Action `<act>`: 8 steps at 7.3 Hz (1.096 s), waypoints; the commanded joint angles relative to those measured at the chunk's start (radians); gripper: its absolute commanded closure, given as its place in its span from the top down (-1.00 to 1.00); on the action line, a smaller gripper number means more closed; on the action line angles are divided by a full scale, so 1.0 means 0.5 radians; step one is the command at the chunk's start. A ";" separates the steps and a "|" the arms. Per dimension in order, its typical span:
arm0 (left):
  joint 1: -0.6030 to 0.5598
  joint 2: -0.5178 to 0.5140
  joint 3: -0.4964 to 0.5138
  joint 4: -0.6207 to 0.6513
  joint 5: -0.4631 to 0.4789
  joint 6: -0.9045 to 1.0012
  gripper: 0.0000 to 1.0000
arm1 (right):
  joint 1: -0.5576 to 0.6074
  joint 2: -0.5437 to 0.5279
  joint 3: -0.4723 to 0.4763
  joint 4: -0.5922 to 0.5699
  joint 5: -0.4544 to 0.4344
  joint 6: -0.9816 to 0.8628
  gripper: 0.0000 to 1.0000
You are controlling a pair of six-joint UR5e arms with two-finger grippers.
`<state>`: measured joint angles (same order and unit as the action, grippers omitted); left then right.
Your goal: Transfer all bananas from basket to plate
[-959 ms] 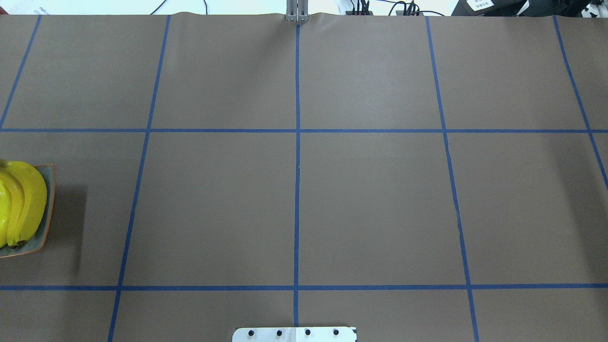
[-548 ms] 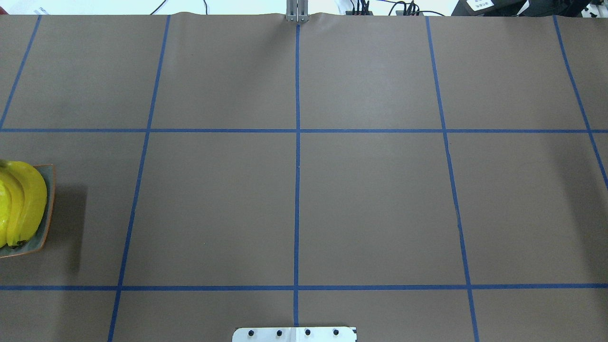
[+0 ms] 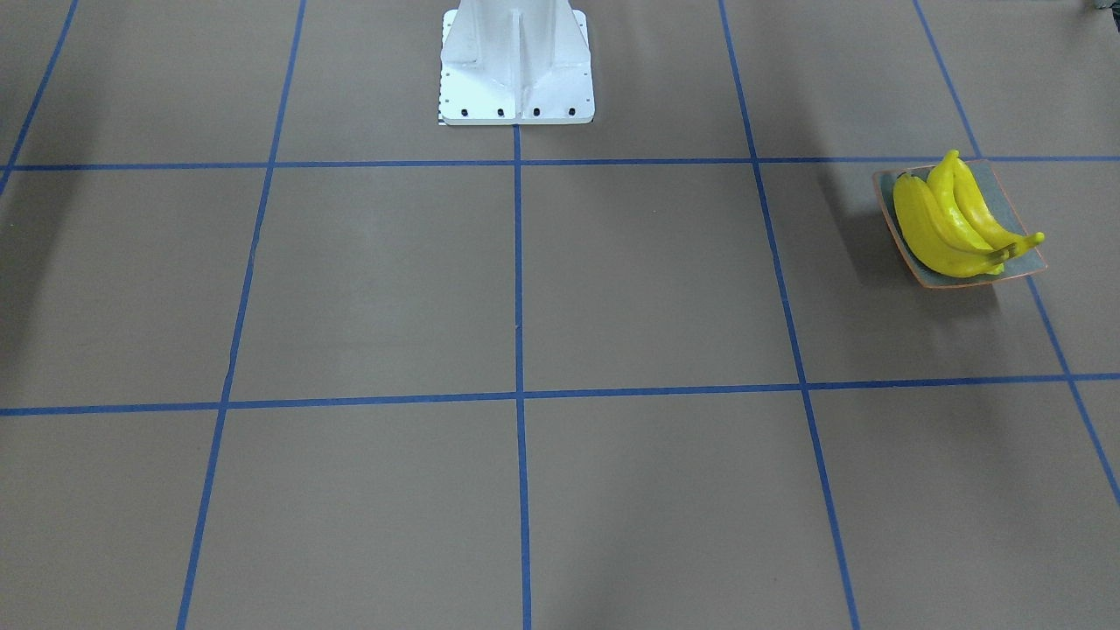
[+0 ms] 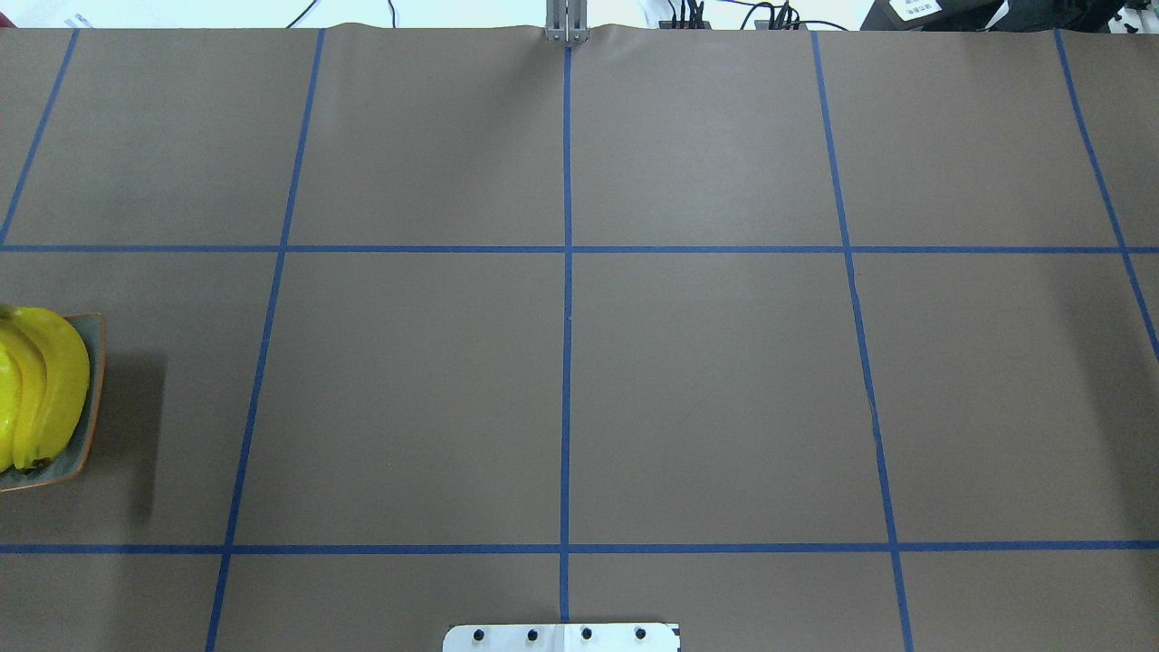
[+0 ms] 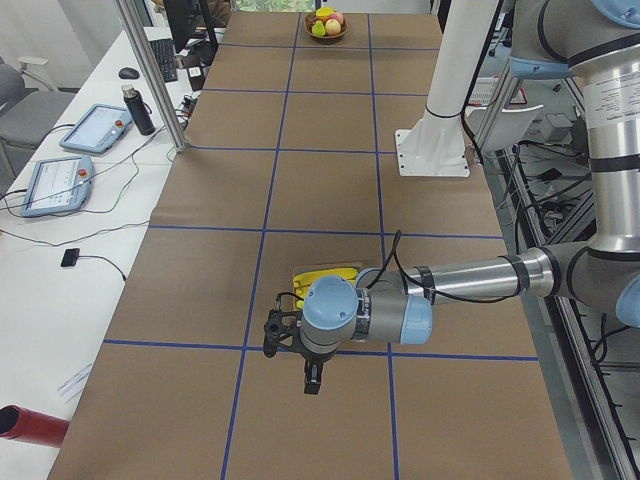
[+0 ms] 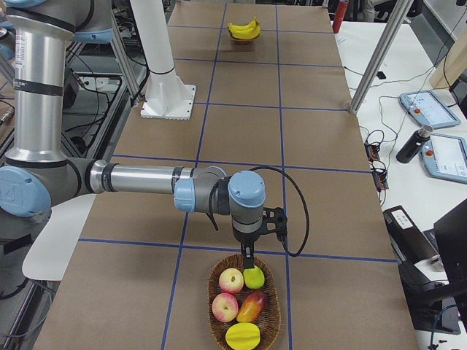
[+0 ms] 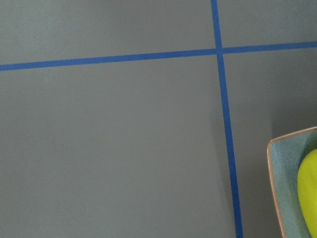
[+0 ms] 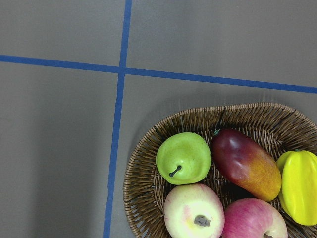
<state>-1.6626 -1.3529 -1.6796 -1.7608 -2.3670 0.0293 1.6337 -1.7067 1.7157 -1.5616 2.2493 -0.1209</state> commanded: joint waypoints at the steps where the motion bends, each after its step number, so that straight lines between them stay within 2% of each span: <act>1: 0.003 -0.049 -0.101 0.236 0.012 -0.007 1.00 | 0.000 -0.001 -0.008 0.052 -0.001 0.005 1.00; 4: 0.009 -0.009 -0.175 0.224 0.009 -0.007 1.00 | 0.000 -0.004 -0.029 0.092 0.008 0.018 1.00; 8: 0.006 0.027 -0.169 0.227 0.012 -0.007 1.00 | 0.000 -0.010 -0.060 0.110 0.030 -0.004 1.00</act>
<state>-1.6584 -1.3484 -1.7627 -1.6477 -2.3613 0.0261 1.6337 -1.7118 1.6885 -1.5098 2.2602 -0.1201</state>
